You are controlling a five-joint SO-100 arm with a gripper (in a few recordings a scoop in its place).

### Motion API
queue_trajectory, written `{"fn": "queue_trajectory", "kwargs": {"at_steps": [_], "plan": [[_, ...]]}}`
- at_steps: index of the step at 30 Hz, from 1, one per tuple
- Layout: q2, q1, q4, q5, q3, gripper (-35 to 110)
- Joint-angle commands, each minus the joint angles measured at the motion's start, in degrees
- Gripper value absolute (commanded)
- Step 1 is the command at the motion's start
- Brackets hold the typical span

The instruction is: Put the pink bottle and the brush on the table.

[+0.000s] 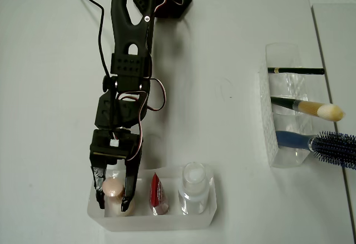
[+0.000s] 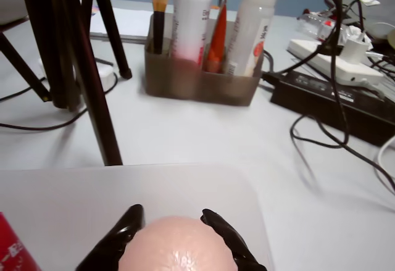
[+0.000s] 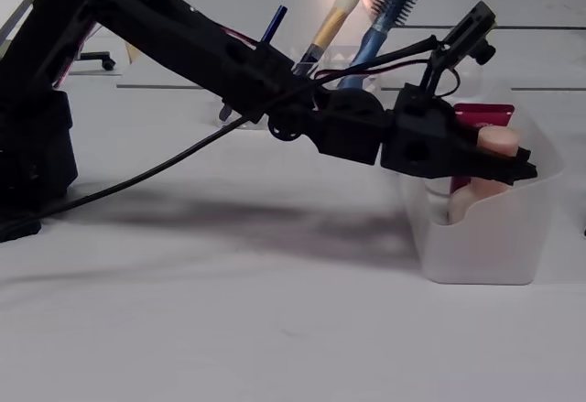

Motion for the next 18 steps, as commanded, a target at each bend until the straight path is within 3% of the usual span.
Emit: {"fn": "queue_trajectory", "kwargs": {"at_steps": [1,5,18], "plan": [[1.49,1.05,-1.93,-0.79,-1.67,8],[1.23,1.05,-2.37,-0.79,-1.58,0],[3.6,1.05,-2.81,1.93,-0.18,0]]}}
